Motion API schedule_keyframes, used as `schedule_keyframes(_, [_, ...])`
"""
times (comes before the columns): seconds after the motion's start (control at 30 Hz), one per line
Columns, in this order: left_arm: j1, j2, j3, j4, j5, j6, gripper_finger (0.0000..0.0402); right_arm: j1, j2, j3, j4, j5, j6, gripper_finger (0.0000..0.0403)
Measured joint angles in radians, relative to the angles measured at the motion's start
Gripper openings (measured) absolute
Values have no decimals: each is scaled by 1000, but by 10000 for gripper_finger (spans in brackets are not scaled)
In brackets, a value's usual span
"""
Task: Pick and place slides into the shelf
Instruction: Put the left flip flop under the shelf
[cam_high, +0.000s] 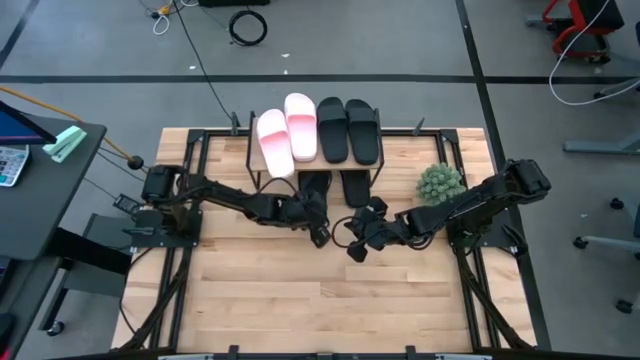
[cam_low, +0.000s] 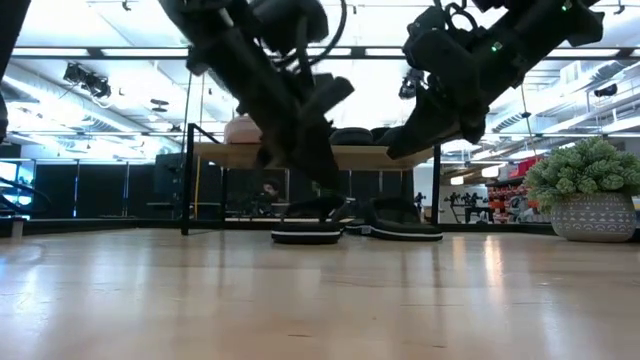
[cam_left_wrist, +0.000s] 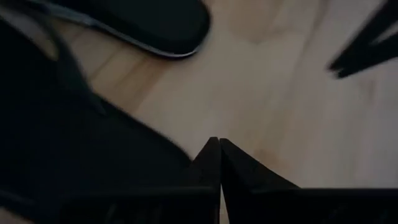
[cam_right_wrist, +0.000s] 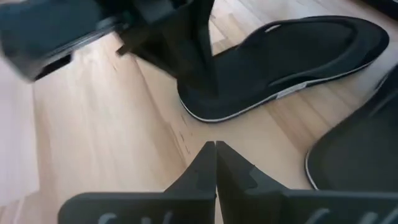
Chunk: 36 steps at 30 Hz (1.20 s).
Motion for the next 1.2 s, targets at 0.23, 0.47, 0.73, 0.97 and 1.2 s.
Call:
schedule_keyframes(0.23, [-89,-3,17,-131,-24,-71,4,0,0,0,-20,0,4,4])
schedule_keyframes(0.47, [-99,-2,16,-262,-146,-163,3,0,0,0,-29,-1,22,4])
schedule_keyframes(0.73, [-36,57,16,-233,-145,-136,4,0,0,0,-36,-2,26,4])
schedule_keyframes(0.97, [5,74,18,-217,-143,-91,4,0,1,0,-42,-3,29,4])
schedule_keyframes(1.2, [77,77,17,-196,-145,-14,4,0,1,0,-42,-2,29,4])
